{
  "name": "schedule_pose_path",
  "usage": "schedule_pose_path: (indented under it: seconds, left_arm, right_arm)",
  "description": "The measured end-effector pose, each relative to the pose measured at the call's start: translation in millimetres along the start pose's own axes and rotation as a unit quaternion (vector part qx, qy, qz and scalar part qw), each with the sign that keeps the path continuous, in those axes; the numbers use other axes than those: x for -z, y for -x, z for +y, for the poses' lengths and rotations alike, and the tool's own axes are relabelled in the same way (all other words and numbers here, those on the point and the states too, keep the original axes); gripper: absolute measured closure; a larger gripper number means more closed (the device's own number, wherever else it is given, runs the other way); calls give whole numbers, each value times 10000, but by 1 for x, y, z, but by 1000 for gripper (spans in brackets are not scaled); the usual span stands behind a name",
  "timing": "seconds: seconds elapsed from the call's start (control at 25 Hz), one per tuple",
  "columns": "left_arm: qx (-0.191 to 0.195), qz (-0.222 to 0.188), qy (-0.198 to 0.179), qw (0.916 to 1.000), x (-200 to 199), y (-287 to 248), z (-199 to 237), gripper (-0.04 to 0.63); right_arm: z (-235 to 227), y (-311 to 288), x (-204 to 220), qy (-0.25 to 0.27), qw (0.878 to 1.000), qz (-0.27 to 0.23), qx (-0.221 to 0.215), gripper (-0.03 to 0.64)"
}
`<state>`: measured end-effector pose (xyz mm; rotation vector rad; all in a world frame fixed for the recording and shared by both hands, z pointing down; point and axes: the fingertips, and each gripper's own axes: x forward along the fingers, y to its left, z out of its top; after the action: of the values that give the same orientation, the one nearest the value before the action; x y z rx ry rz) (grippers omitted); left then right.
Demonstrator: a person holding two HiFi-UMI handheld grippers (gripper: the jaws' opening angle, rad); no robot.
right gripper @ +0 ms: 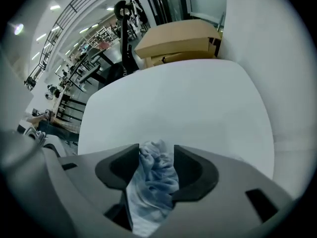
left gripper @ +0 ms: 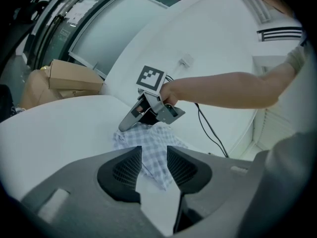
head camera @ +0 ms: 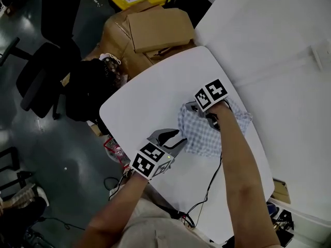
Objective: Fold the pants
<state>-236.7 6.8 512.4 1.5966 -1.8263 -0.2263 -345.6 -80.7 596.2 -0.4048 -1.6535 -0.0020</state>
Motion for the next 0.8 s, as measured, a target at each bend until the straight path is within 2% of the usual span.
schedule_pose_path:
  seconds: [0.12,0.36,0.4,0.48,0.52,0.6,0.8]
  left_arm:
    - [2,58,-9,10000,7,5,1,451]
    - [-19,81,124,9999,18,12,3,451]
    - [-13,77,119,9999,18,12,2,451]
    - [5,65,109,9999,17,13,2,451]
    - [12,58,104,9999,17,14,2,451]
    - [17,46,92,9999,16,17,2,451]
    - [40,43,38,10000,13,22,-3,451]
  right_arm:
    - [2,-12,6,-36,9995,317,-60,390]
    - [6,-22,12,80,9986,496,139,404]
    - [7,-23,12,160,9984,516,171,421]
    - [10,-21,12,365,9977,520,253,511]
    - [11,-18,12,502,9971,473,320,530]
    - [15,-8,9,786,9957,216,440,540]
    - [38,38,9,1160,9875,-989,387,546]
